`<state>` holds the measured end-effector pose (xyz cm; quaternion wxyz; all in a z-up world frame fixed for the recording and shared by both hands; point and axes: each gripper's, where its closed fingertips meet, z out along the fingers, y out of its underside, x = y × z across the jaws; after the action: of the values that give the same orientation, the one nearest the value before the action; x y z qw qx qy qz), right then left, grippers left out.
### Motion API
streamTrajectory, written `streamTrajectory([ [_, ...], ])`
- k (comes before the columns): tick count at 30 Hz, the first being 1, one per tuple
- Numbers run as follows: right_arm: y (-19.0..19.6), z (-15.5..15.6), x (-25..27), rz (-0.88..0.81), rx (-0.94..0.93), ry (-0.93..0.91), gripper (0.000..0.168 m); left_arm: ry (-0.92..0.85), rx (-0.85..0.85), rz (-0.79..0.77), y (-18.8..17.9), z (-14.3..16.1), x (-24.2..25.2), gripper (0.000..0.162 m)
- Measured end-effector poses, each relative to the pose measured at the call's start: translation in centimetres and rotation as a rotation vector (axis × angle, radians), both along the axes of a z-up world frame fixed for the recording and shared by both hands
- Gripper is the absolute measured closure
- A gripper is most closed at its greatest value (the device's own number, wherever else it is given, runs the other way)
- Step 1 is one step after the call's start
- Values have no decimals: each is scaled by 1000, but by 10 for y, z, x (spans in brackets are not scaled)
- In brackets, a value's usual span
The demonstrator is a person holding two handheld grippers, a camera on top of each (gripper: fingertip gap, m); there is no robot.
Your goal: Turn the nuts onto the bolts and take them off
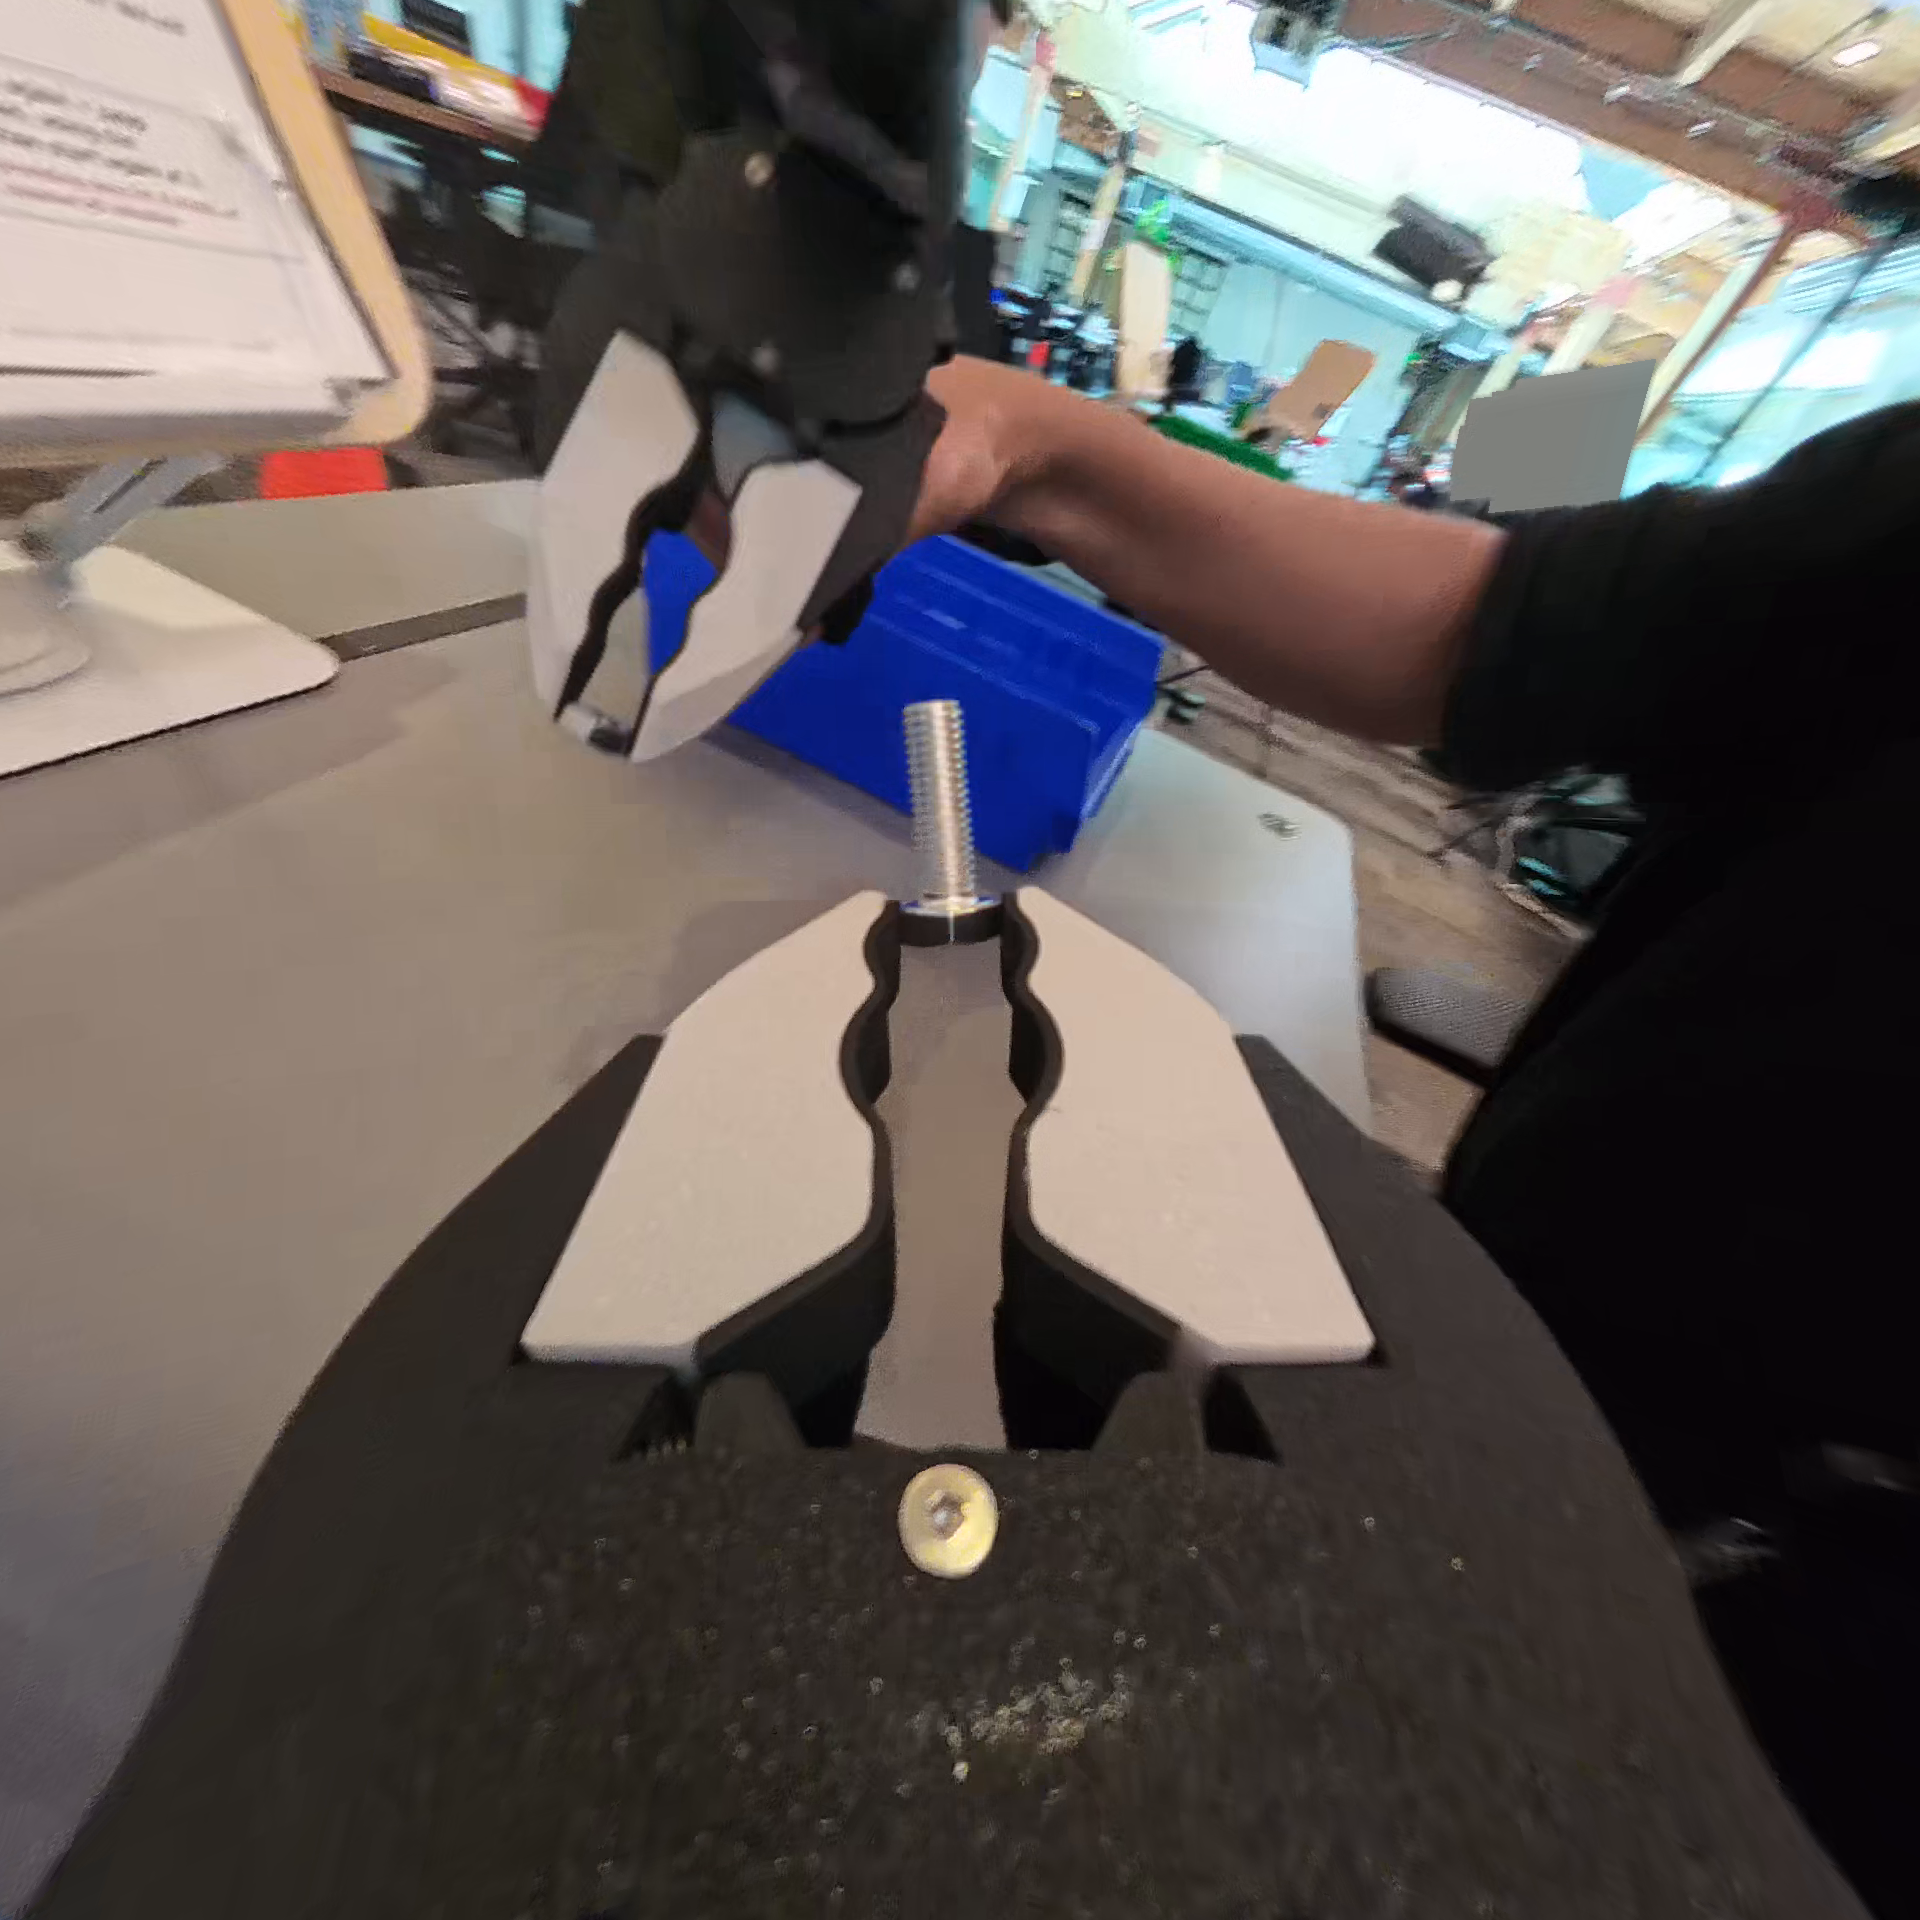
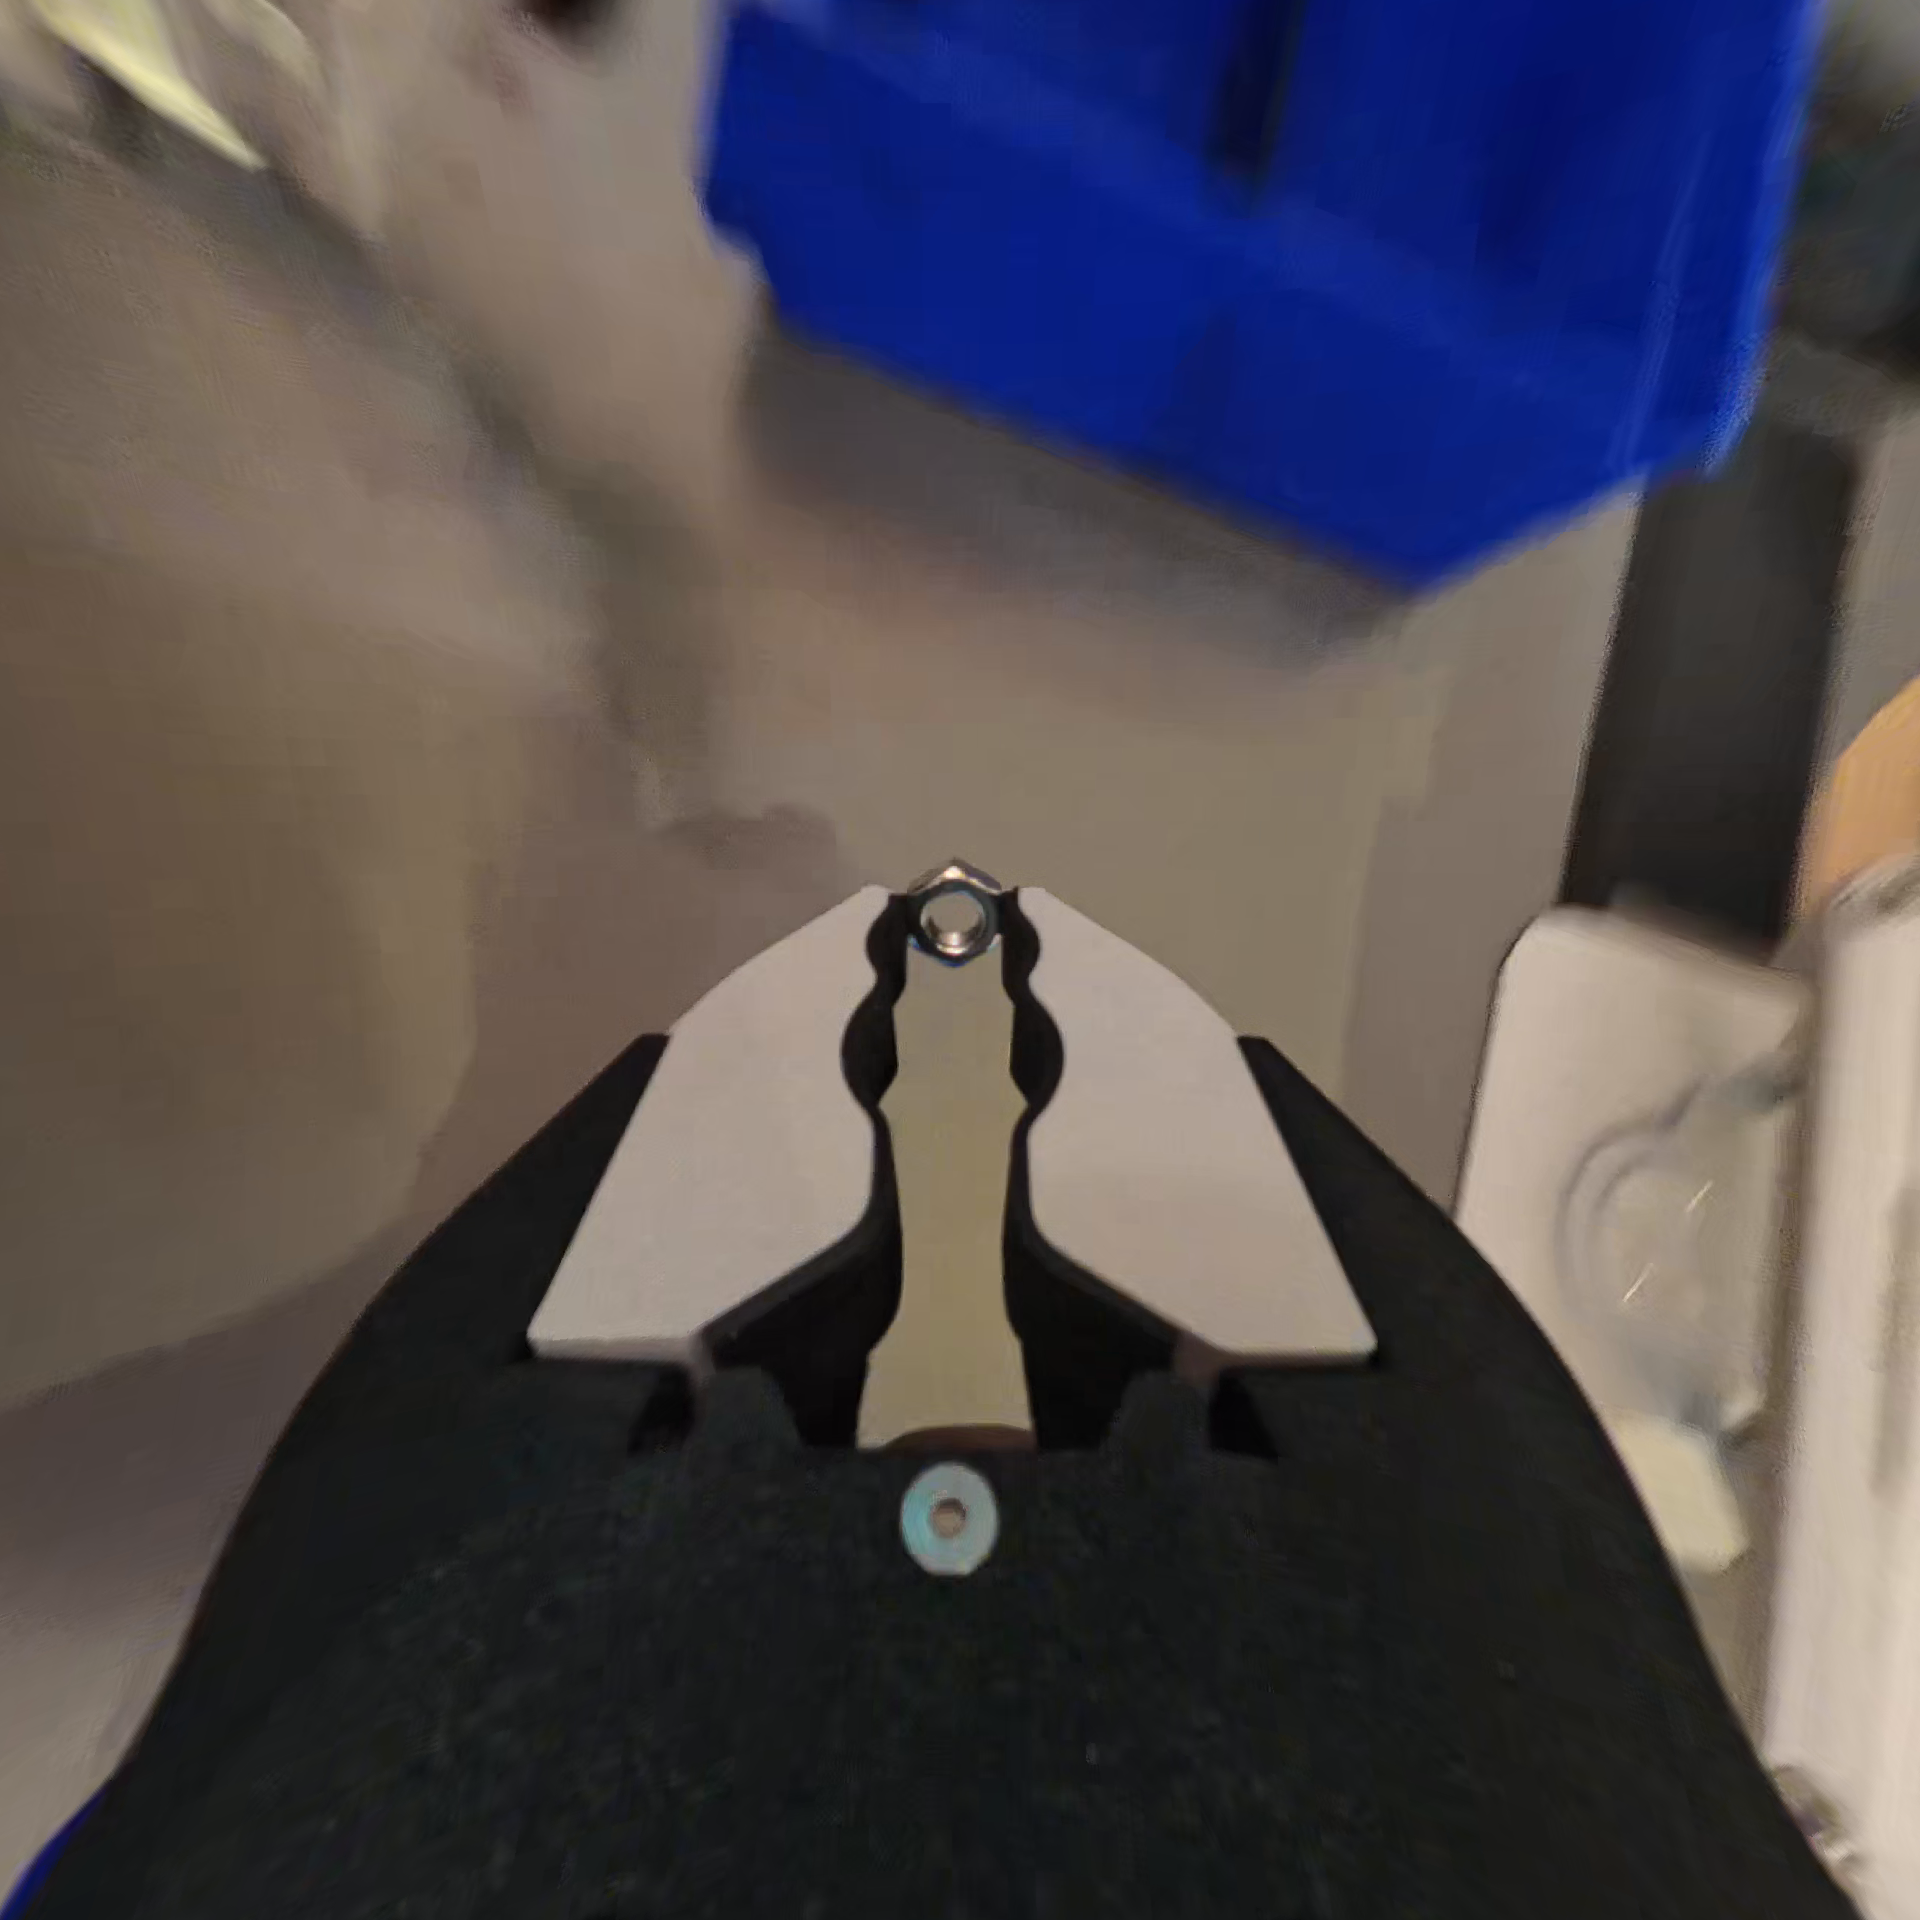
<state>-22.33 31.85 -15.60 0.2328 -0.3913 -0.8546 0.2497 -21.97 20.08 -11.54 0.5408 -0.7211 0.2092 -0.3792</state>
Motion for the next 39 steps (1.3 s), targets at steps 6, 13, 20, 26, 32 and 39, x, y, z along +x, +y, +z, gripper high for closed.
streamTrajectory([
  [6,-76,125,24,388,-56,439,151,-21,-69,-344,8,50,10,145],
  [13,-88,131,36,450,-63,364,151,168,-38,-575,12,59,32,145],
  [20,-93,132,50,495,-55,329,151,159,-56,-621,15,57,47,145],
  [26,-94,132,53,521,1,296,151,88,-66,-685,14,60,48,145],
  [32,-94,129,52,532,48,284,151,67,-74,-735,11,61,48,145],
  [39,-96,130,48,537,33,300,151,16,-90,-780,9,64,44,145],
])
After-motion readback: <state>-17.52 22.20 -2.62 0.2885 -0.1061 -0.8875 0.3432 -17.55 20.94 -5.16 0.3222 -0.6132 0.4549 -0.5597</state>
